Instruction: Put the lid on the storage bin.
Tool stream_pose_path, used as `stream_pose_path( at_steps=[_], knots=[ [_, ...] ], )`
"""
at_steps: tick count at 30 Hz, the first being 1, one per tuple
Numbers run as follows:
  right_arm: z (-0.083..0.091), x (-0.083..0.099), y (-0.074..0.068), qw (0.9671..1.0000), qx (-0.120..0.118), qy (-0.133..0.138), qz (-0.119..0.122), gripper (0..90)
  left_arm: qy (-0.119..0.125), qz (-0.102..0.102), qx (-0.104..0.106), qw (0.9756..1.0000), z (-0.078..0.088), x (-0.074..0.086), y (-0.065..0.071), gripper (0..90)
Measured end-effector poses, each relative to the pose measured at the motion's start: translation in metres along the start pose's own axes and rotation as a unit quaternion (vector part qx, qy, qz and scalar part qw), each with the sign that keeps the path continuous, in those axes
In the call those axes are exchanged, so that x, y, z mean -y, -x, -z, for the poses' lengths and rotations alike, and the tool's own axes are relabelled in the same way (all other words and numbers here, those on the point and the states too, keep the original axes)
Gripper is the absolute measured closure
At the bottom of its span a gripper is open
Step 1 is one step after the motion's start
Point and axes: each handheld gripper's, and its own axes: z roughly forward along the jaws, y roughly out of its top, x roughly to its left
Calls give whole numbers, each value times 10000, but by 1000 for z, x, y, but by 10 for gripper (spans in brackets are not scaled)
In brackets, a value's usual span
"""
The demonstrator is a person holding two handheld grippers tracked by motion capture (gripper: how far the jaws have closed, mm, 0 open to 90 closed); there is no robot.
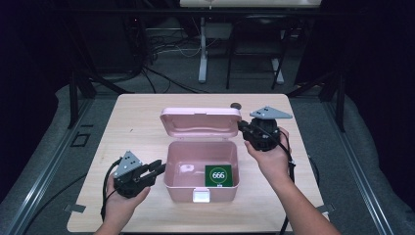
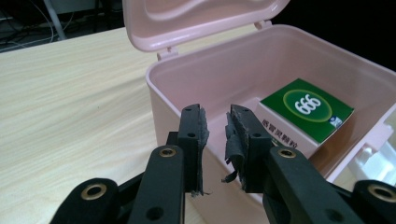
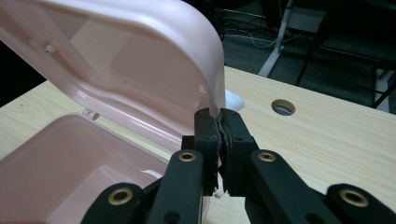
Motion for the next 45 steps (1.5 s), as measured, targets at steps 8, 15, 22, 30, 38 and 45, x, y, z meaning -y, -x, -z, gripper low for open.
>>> stream_pose_path(
  at_steps=[8,15,22,30,38,45],
  knots=[
    [6,8,-2,10000,-60,61,-3,860,75,-20,-34,10000,2,-17,-3,737],
    [9,12,-6,9999,-20,90,69,860,100,-21,-69,9999,3,-28,-6,734],
    [14,20,-9,9999,-11,148,67,856,204,-66,-166,9996,4,-37,-8,720],
    [18,27,-9,9998,-94,168,-35,851,310,-103,-283,9991,6,-51,-9,708],
    [19,32,-7,9992,-248,222,-204,844,491,-156,-291,9982,8,-63,-4,704],
    [20,34,-8,9993,-254,179,-184,838,540,-227,-381,9976,9,-71,-3,709]
  ],
)
